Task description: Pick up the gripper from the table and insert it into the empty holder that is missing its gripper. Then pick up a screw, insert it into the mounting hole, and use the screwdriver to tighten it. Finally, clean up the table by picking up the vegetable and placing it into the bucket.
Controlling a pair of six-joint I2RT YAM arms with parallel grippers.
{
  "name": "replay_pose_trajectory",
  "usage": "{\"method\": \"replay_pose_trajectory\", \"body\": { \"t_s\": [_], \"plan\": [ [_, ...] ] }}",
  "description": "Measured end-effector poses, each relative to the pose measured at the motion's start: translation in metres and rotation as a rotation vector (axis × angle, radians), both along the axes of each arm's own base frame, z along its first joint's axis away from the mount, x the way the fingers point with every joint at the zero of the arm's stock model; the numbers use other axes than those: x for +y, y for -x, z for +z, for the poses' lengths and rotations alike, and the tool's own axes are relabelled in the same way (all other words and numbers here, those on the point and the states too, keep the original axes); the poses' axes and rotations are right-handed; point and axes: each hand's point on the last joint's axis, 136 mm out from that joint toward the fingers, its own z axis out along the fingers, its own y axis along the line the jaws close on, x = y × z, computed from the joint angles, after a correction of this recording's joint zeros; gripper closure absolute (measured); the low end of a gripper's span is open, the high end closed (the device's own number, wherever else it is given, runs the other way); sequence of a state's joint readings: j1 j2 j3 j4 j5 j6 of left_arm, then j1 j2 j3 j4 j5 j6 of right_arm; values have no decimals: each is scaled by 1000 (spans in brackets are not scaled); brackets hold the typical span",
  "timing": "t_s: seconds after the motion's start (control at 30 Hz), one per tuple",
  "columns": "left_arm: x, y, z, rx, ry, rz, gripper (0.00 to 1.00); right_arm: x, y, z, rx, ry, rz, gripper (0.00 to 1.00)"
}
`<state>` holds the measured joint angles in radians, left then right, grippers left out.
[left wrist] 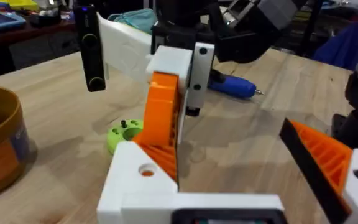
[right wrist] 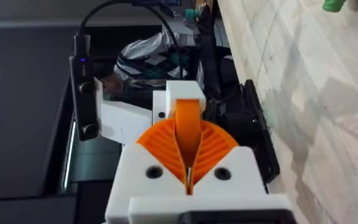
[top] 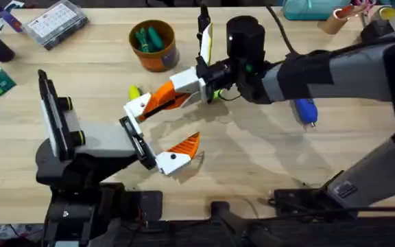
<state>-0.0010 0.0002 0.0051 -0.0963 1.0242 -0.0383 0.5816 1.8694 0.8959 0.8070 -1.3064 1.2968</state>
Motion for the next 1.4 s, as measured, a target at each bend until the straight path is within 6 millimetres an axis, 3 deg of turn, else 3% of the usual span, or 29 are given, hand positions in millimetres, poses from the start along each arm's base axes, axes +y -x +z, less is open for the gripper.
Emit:
{"method": "replay_pose_trajectory", "body": {
  "t_s": [0.43,0.53,0.67,1.07,1.4],
  "plan": [
    [0,0,0,0,0,0,12,0,0,0,0,0,0,990],
    [0,0,0,-1,-1,1,12,0,0,0,1,1,-2,884],
    [-1,2,0,-3,-1,-12,12,4,-1,-1,-5,6,-16,816],
    [-1,2,0,-7,-3,-14,12,5,-3,-2,-5,12,-33,738],
    [-3,4,0,-13,-6,-29,12,4,-6,-3,-5,13,-43,618]
  ]
}}
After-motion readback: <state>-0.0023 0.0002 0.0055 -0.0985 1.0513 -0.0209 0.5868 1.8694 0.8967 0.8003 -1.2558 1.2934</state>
